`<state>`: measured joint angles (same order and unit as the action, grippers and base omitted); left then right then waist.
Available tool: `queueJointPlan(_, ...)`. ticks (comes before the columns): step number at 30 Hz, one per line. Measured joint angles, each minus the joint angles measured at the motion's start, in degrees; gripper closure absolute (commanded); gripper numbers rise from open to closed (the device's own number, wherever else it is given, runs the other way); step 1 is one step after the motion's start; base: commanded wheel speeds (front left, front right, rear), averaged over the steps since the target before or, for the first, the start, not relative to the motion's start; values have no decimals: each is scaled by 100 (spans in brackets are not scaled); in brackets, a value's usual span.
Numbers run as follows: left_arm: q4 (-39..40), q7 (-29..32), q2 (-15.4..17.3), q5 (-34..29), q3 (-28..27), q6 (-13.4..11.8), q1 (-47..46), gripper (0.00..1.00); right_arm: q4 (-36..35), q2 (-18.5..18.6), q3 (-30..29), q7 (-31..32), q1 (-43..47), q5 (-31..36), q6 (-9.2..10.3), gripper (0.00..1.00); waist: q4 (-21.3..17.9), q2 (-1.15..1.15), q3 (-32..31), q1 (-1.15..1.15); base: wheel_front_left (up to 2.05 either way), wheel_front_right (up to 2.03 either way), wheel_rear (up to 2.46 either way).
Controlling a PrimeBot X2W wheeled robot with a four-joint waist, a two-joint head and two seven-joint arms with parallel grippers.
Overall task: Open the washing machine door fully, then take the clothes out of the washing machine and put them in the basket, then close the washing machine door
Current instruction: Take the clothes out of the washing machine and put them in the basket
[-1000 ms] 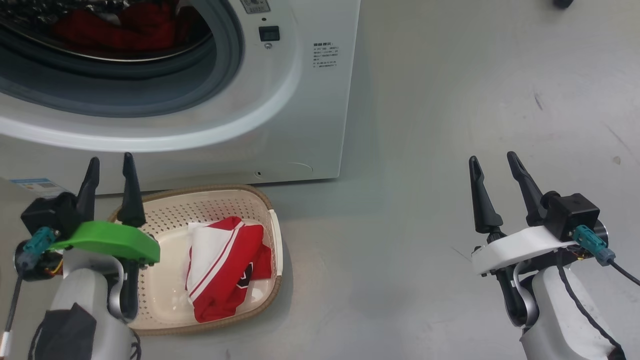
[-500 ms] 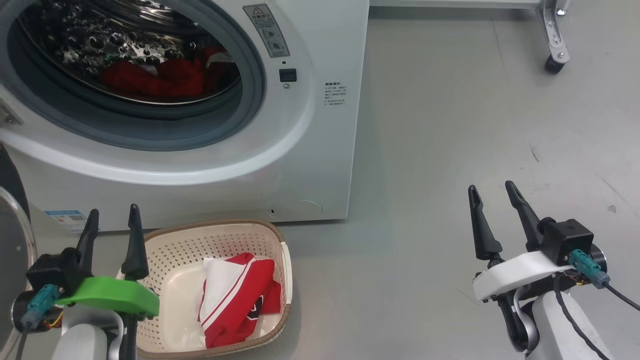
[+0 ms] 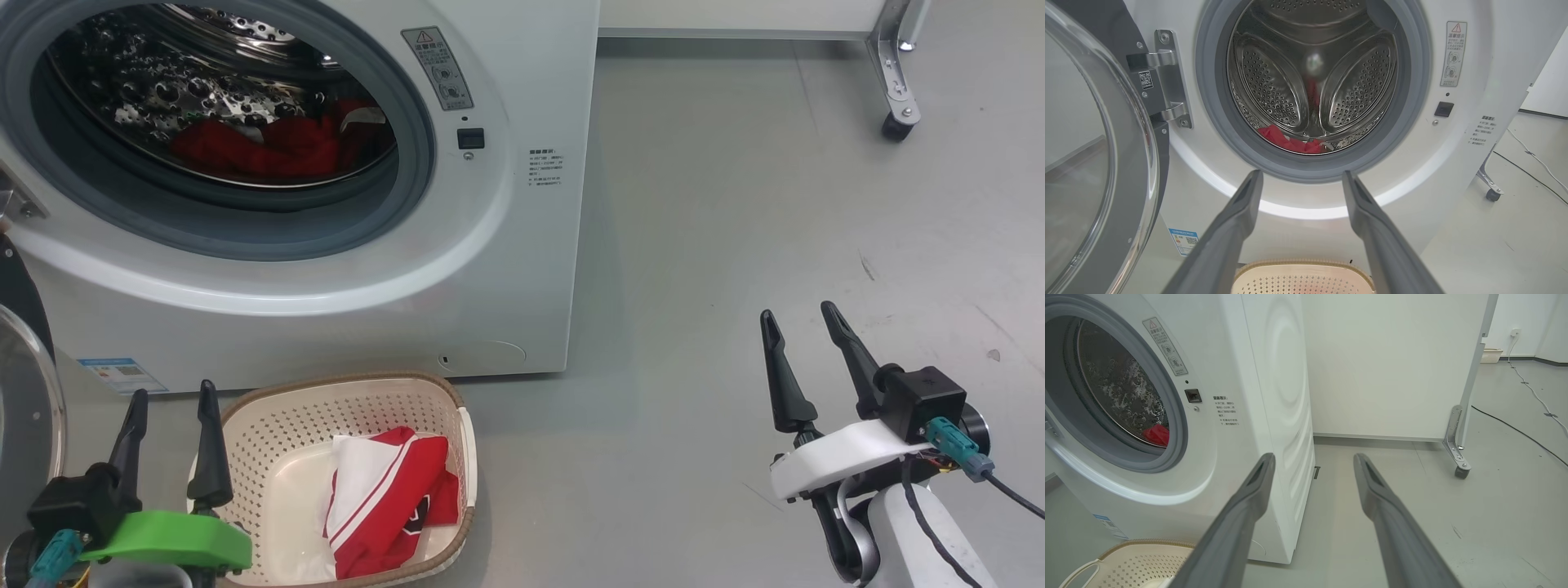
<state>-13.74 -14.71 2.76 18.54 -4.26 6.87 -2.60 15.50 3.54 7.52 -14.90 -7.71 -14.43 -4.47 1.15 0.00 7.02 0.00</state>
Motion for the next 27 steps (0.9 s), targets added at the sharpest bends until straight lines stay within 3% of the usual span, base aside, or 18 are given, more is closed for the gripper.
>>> queueJointPlan(27,492,-1,-24,-107,75,1,354,0,-111,-19,3,0,18,22,-13,0,-14,0,41,0,0,0,0)
